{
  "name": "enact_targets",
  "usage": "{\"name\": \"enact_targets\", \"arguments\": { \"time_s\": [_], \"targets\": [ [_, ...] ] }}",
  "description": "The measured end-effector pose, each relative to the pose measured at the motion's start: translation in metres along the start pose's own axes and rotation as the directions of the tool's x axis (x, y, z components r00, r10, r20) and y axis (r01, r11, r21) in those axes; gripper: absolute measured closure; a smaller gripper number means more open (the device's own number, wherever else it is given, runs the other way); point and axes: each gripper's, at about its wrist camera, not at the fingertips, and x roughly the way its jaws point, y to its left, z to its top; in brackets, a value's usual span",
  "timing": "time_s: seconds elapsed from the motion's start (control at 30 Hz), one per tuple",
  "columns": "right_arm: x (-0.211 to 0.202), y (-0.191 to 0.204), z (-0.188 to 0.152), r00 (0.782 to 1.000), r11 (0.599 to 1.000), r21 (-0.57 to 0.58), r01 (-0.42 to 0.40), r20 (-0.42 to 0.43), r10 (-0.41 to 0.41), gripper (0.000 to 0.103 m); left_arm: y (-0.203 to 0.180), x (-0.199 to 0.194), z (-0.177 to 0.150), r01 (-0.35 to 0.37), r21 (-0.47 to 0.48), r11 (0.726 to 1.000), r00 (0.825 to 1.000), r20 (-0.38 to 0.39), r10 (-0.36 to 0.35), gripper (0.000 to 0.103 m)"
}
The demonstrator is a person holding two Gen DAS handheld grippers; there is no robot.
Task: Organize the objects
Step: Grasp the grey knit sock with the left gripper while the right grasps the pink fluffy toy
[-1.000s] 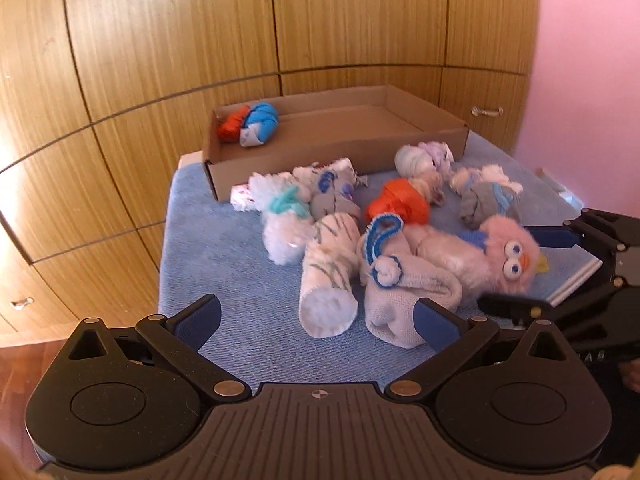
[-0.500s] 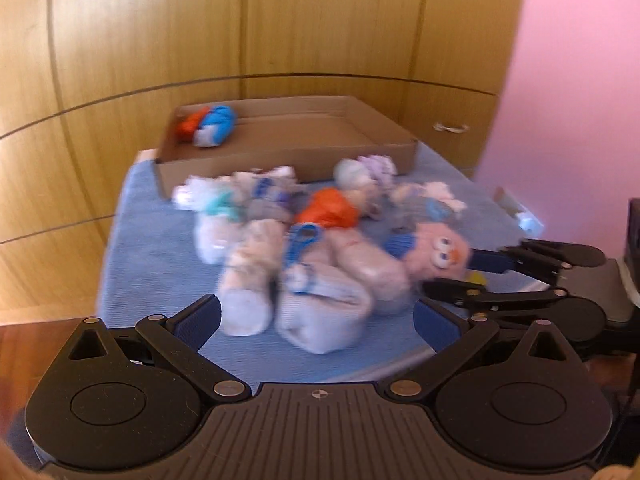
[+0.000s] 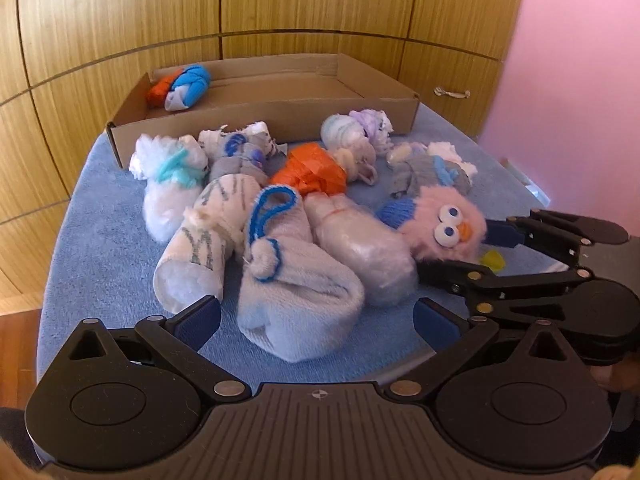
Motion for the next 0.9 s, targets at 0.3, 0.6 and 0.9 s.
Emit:
{"name": "enact_targets", "arguments": {
  "time_s": [0.3,0.6,0.9],
  "targets": [
    [-0.016,-0.010,-0.003,0.995,0.994,0.038,-0.100,0.029,0.099,0.072,0.004,0.000,-0.004,-0.014,0.020,1.000,1.000,0.024,0.013,0.029],
    [-0.027,-0.016,-0.006,0.996,0.996,0.043,-0.083,0.035,0.082,0.072,0.004,-0.001,-0.004,-0.015,-0.001,1.000,0.999,0.052,0.015,0.041],
    [-0.031,-0.015,-0.002,0.994,0.995,0.038,-0.097,0.051,0.095,0.073,0.000,-0.004,-0.006,-0.024,0.022,0.999,0.994,0.108,0.022,0.058]
  ]
}}
